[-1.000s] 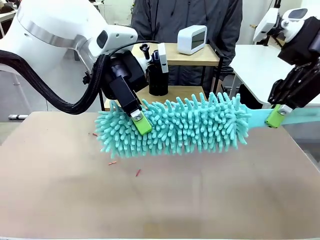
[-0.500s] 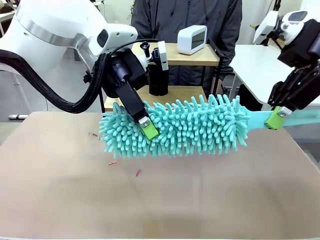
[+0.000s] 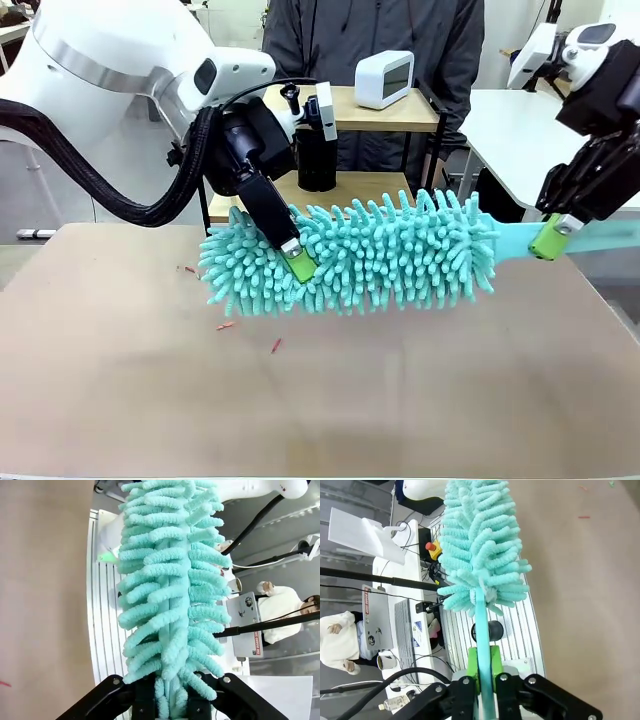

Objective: Clean the shelf.
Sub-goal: Hand the Duster back to the human.

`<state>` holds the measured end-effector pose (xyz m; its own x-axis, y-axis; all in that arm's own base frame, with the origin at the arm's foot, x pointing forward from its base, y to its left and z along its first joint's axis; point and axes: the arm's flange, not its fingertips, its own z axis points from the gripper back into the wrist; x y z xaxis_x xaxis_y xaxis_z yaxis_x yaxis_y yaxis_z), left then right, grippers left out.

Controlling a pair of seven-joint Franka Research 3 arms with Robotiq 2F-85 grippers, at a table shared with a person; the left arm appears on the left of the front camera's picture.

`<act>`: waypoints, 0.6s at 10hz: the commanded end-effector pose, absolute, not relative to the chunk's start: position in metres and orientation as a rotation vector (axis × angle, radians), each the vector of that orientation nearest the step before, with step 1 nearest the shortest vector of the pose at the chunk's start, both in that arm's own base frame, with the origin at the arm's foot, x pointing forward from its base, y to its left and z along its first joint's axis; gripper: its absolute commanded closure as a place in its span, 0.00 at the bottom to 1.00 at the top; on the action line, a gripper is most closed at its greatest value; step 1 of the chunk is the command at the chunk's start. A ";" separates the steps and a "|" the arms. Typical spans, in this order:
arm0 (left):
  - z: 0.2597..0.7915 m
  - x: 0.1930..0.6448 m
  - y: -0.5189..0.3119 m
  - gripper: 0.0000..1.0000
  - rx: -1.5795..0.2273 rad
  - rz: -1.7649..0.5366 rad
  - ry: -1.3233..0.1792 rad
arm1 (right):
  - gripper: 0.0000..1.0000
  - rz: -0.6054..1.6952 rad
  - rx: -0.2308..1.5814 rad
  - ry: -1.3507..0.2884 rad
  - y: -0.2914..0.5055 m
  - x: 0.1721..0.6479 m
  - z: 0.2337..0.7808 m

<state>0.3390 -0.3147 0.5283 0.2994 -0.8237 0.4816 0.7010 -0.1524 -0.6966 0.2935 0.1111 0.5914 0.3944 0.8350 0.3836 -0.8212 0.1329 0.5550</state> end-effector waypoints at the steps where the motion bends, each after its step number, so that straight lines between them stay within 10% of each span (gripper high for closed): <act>1: 0.527 0.335 -0.311 1.00 -1.064 -1.370 0.124 | 0.30 1.169 0.818 -0.022 0.111 0.290 0.590; 2: 0.528 0.335 -0.311 1.00 -1.066 -1.372 0.123 | 0.30 1.166 0.808 -0.025 0.110 0.289 0.590; 3: 0.529 0.335 -0.311 1.00 -1.065 -1.377 0.120 | 0.00 1.157 0.807 -0.037 0.105 0.288 0.590; 4: 0.531 0.335 -0.311 1.00 -1.061 -1.382 0.116 | 0.25 1.136 0.823 -0.055 0.098 0.288 0.589; 5: 0.534 0.333 -0.307 1.00 -1.055 -1.388 0.099 | 0.00 1.096 0.858 -0.097 0.086 0.289 0.588; 6: 0.540 0.330 -0.296 1.00 -1.072 -1.402 0.091 | 0.00 0.997 0.920 -0.199 0.065 0.289 0.590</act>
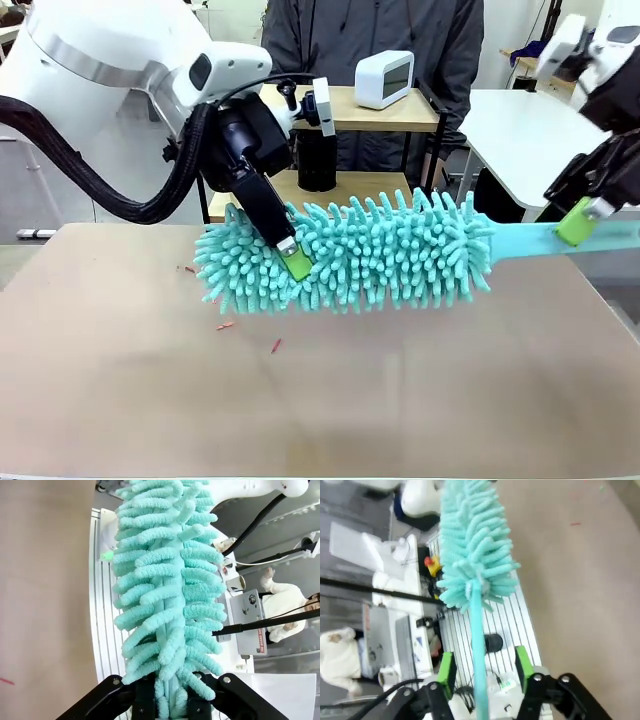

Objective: Clean the shelf.
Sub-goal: Hand the Duster back to the human.

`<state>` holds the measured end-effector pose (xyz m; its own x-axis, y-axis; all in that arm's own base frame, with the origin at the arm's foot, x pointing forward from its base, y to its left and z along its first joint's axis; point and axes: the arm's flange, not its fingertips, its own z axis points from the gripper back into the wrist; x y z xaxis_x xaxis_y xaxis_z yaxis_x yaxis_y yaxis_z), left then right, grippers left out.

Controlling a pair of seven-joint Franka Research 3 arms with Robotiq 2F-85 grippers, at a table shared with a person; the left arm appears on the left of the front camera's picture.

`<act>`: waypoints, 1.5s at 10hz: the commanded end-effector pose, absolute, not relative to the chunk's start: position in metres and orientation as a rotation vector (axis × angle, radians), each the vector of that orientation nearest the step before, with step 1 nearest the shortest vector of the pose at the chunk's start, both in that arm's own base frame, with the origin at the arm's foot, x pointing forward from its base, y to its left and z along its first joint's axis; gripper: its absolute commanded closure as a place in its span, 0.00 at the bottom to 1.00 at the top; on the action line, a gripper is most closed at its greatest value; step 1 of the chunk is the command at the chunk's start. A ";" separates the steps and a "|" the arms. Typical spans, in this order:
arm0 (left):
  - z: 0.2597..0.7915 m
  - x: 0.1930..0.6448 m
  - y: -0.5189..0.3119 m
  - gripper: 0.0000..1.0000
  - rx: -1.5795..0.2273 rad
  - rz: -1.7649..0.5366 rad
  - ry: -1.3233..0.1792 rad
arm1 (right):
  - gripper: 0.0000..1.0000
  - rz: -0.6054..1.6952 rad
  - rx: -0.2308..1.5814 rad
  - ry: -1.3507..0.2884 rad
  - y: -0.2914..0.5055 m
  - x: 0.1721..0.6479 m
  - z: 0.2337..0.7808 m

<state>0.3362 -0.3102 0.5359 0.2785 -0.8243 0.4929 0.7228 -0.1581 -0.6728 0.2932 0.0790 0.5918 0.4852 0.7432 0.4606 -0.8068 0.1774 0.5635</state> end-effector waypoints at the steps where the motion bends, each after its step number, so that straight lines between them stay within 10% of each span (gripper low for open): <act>1: 0.548 0.323 -0.274 1.00 -1.081 -1.434 0.085 | 0.00 0.845 1.019 -0.377 0.033 0.289 0.593; 4: 0.564 0.302 -0.185 1.00 -1.071 -1.408 -0.016 | 0.00 0.192 1.459 -0.852 -0.095 0.275 0.570; 7: 0.596 0.281 -0.068 1.00 -1.229 -0.869 -0.671 | 0.00 -0.018 1.293 -0.652 -0.110 0.270 0.493; 9: 0.604 0.263 0.025 1.00 -1.330 -0.471 -1.081 | 0.00 0.298 1.300 -0.583 -0.139 0.264 0.535; 15: 0.486 0.337 0.141 1.00 -1.406 0.522 -0.365 | 0.00 0.298 1.300 -0.583 -0.139 0.264 0.535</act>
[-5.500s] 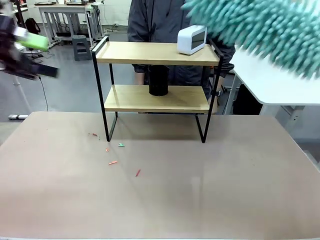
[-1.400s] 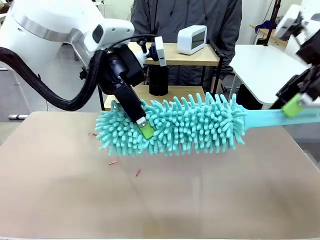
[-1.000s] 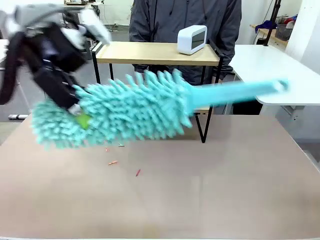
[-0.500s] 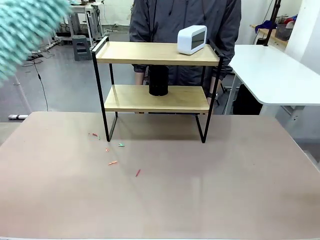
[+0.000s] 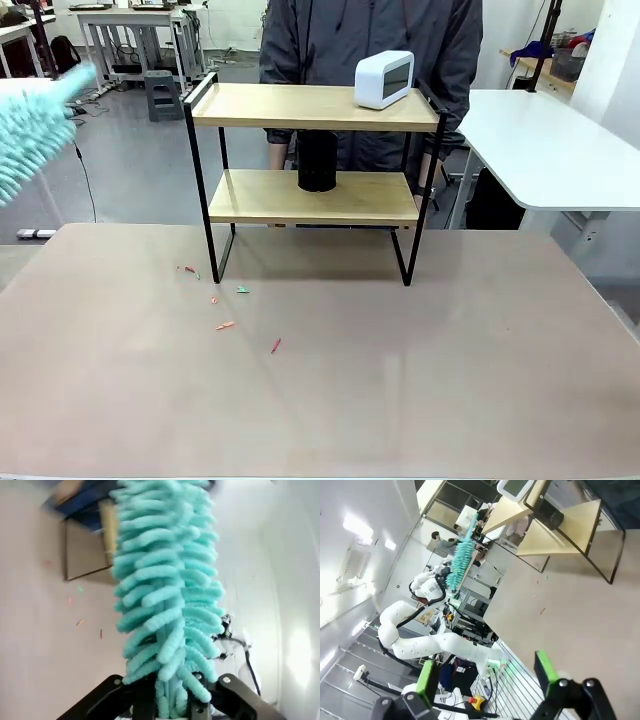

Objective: Clean the shelf.
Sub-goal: Hand the Duster back to the human.

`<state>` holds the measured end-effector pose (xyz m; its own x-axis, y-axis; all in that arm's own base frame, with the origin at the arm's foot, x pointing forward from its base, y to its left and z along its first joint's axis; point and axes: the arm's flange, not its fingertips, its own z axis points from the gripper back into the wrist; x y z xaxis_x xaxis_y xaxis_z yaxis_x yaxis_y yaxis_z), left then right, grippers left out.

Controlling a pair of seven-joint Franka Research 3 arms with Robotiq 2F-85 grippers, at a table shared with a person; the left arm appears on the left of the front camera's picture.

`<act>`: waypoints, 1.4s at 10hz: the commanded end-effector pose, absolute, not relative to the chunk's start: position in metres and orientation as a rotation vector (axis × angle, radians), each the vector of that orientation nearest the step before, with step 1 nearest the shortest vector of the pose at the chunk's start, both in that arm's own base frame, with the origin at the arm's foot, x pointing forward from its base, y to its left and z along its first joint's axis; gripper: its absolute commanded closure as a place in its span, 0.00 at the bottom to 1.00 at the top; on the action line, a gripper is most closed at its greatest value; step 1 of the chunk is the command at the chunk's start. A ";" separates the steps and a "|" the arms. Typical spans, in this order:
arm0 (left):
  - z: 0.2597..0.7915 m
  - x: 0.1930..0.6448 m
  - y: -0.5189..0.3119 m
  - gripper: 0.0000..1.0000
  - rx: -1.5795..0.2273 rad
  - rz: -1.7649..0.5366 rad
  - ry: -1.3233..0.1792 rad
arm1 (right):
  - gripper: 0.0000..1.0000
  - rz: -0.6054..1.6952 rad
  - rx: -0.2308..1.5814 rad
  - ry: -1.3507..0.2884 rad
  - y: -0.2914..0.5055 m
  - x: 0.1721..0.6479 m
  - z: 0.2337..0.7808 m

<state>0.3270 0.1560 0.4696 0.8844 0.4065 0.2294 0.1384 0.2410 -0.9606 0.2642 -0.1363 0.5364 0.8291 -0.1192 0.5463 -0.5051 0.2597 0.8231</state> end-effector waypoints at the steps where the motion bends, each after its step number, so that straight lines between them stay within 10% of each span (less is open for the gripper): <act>1: 0.475 0.344 0.140 1.00 -1.368 0.551 -0.207 | 0.00 0.298 1.300 -0.583 -0.139 0.264 0.535; 2: 0.470 0.327 0.156 0.89 -1.330 0.194 -0.487 | 0.00 0.298 1.300 -0.583 -0.139 0.264 0.535; 14: 0.470 0.327 0.156 0.89 -1.330 0.194 -0.487 | 0.00 0.298 1.300 -0.583 -0.139 0.264 0.535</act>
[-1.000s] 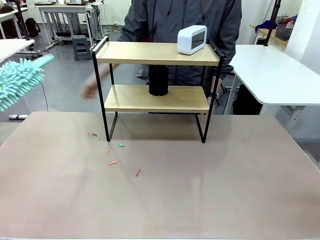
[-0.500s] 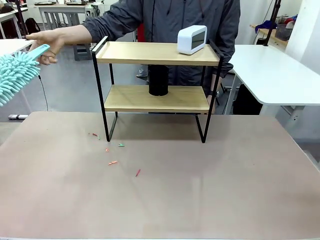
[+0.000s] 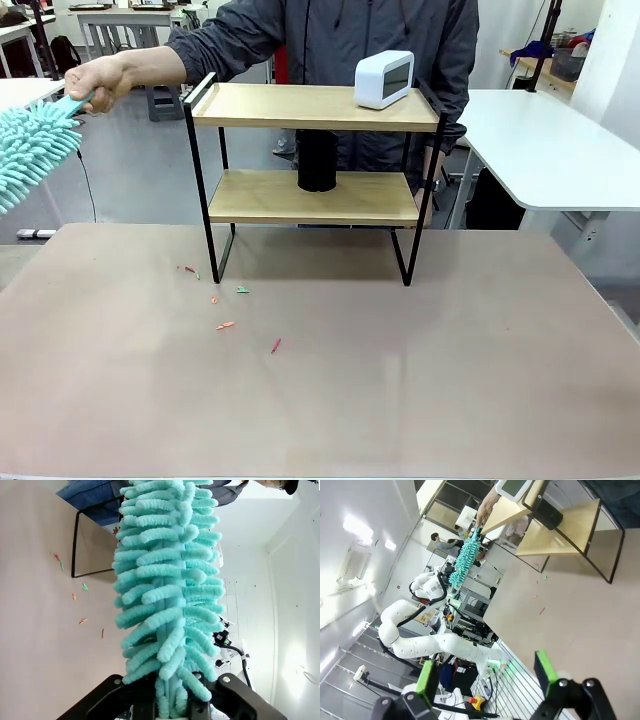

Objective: Clean the shelf.
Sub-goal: Hand the Duster back to the human.

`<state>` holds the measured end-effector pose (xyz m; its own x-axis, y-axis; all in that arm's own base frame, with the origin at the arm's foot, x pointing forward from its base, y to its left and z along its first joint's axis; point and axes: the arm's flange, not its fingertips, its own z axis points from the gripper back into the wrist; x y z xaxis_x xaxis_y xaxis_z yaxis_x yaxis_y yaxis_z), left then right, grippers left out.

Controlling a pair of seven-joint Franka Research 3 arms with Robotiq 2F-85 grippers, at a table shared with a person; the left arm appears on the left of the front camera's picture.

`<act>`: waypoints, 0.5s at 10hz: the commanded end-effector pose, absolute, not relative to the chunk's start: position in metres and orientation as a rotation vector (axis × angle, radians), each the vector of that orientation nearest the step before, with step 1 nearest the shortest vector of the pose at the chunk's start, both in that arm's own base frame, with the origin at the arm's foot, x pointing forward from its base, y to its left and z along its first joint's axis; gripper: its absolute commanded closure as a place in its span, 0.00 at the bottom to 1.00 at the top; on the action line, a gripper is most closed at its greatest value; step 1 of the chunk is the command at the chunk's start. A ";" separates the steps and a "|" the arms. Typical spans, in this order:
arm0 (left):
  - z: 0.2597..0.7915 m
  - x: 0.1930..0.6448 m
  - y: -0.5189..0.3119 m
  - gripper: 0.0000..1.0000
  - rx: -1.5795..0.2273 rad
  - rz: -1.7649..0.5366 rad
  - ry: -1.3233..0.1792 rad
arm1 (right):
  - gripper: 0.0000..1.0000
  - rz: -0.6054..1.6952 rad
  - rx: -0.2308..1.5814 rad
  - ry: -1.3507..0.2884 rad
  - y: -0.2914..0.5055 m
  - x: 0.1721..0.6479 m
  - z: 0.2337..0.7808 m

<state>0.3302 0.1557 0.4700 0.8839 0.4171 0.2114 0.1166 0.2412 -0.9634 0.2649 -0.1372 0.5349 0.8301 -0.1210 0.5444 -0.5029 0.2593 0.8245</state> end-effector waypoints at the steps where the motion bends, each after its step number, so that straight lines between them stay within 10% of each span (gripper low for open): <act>1: 0.470 0.330 0.156 0.83 -1.325 0.217 -0.479 | 0.00 0.298 1.300 -0.583 -0.139 0.264 0.535; 2: 0.470 0.329 0.151 0.26 -1.314 0.199 -0.427 | 0.00 0.298 1.300 -0.583 -0.139 0.264 0.535; 3: 0.470 0.329 0.146 0.26 -1.341 0.184 -0.416 | 0.00 0.298 1.300 -0.583 -0.139 0.264 0.535; 4: 0.471 0.327 0.140 0.00 -1.371 0.149 -0.401 | 0.00 0.298 1.300 -0.583 -0.139 0.264 0.535; 5: 0.471 0.324 0.129 0.21 -1.387 0.117 -0.388 | 0.00 0.298 1.300 -0.583 -0.139 0.264 0.535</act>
